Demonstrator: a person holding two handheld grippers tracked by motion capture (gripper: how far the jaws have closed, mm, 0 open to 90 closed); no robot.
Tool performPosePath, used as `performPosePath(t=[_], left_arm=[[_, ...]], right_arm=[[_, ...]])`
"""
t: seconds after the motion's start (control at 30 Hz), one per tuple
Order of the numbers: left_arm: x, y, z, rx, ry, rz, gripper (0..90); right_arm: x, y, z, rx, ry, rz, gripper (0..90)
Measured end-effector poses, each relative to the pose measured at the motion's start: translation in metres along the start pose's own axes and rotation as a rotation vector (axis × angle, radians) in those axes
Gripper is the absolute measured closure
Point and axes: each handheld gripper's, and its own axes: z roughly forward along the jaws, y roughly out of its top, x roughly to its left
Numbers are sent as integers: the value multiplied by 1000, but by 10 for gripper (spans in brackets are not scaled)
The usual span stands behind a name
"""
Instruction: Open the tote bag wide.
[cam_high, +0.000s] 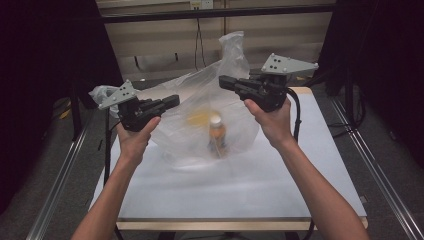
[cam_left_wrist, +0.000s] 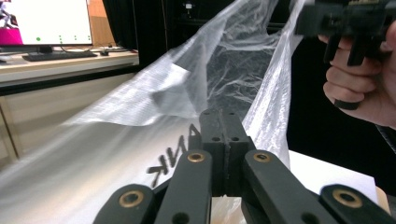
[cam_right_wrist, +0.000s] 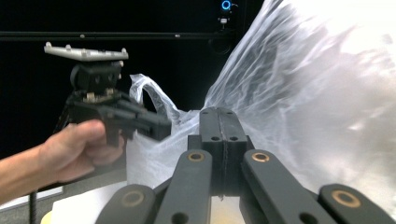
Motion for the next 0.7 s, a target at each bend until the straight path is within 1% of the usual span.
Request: performPosePath(t=[0.03,0.13,0.2,0.27,0.3,0.37,0.43,0.47,0.57,0.63,0.67,0.7], left_arm=[[-1,-3,6,8,-8,-7,900],[-3,-5,18,18,-22,-10,900],[-4,-5,26,33,-26,-4,900],[-6,-3,32,32,-30,-10,900],[-7,-2,35,33,-35,-4,900],[-10,0,41,28,-46,-13,900],[-14,2,49,36,-55,-3,900],[-16,3,53,45,-60,6,900],[-21,5,63,48,-75,12,900],[-24,3,69,55,-89,7,900],[-25,2,71,63,-93,11,900],[-27,1,73,78,-94,17,900]], right_arm=[[-2,1,1,-3,-3,3,900],[-6,1,4,-1,-9,5,900],[-8,1,6,2,-11,14,900],[-8,2,9,1,-9,17,900],[-7,3,10,6,-12,11,900],[-6,6,13,8,-12,11,900],[-4,11,16,-4,-7,11,900],[-2,14,17,-5,-1,3,900],[3,22,22,-5,6,-17,900],[4,26,26,5,9,-22,900],[4,27,29,9,6,-23,900],[2,27,31,24,1,-26,900]])
